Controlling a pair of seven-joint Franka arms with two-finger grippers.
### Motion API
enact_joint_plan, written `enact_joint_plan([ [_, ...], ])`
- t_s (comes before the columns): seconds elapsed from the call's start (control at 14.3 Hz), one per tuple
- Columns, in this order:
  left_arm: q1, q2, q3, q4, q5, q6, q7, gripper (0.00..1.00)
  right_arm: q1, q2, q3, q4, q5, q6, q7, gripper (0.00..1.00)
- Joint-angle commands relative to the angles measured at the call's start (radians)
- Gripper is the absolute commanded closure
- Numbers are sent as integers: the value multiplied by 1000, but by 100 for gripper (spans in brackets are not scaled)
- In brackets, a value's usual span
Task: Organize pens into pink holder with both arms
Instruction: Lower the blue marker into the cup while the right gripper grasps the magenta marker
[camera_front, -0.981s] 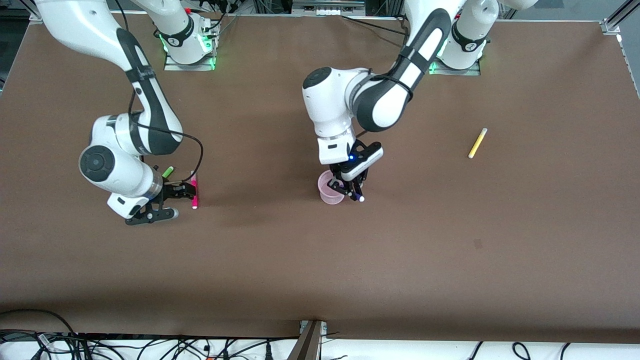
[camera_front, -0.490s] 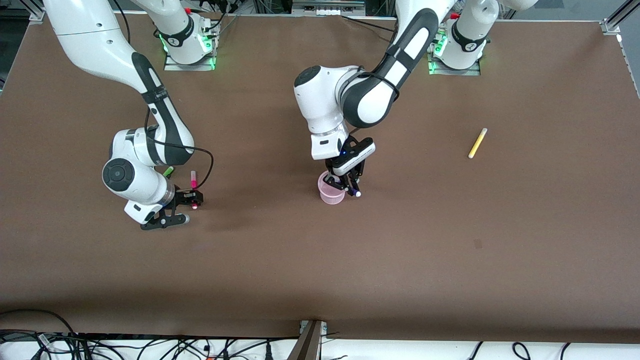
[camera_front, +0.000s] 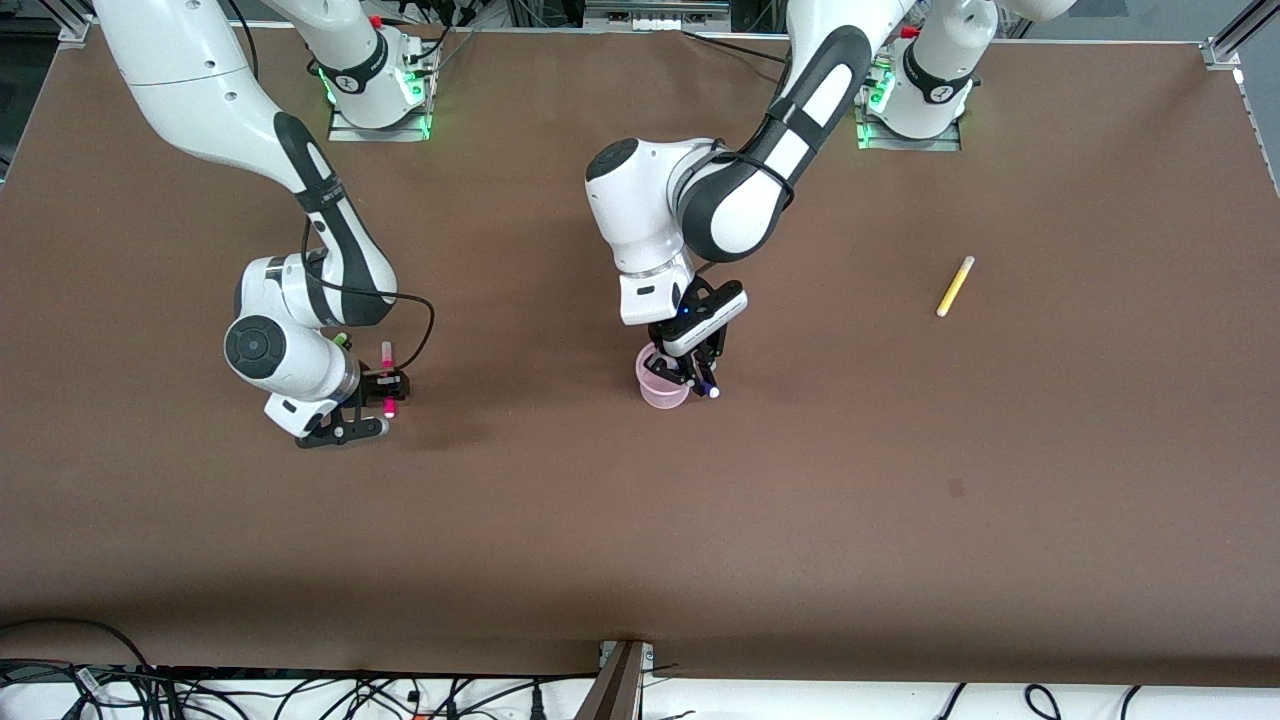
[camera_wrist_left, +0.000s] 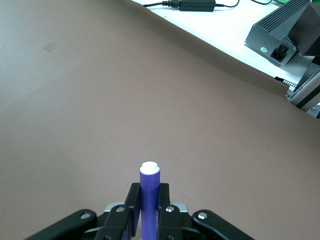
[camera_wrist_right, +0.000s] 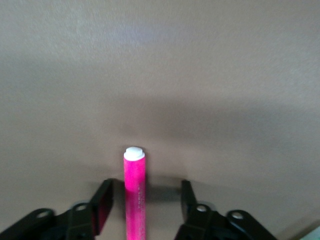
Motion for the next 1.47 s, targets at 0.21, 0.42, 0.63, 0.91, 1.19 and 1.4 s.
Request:
enact_joint_plan([
  [0.21, -30, 52, 16, 70, 28, -18, -18, 100, 1, -34, 6, -40, 15, 20, -17, 69],
  [0.42, -32, 58, 17, 70, 28, -18, -19, 100, 1, -34, 6, -40, 13, 20, -17, 83],
  [0.63, -32, 60, 23, 70, 28, -25, -19, 100, 1, -34, 6, -40, 15, 20, -17, 88],
  [0.91, -32, 60, 23, 70, 28, -30, -21, 83, 1, -34, 6, -40, 15, 20, -17, 88],
  [1.19, -32, 58, 23, 70, 28, -32, -19, 50, 1, -37, 6, -40, 15, 18, -16, 92],
  [1.4, -32, 58, 23, 70, 28, -32, -18, 19, 1, -48, 6, -32, 13, 14, -16, 95],
])
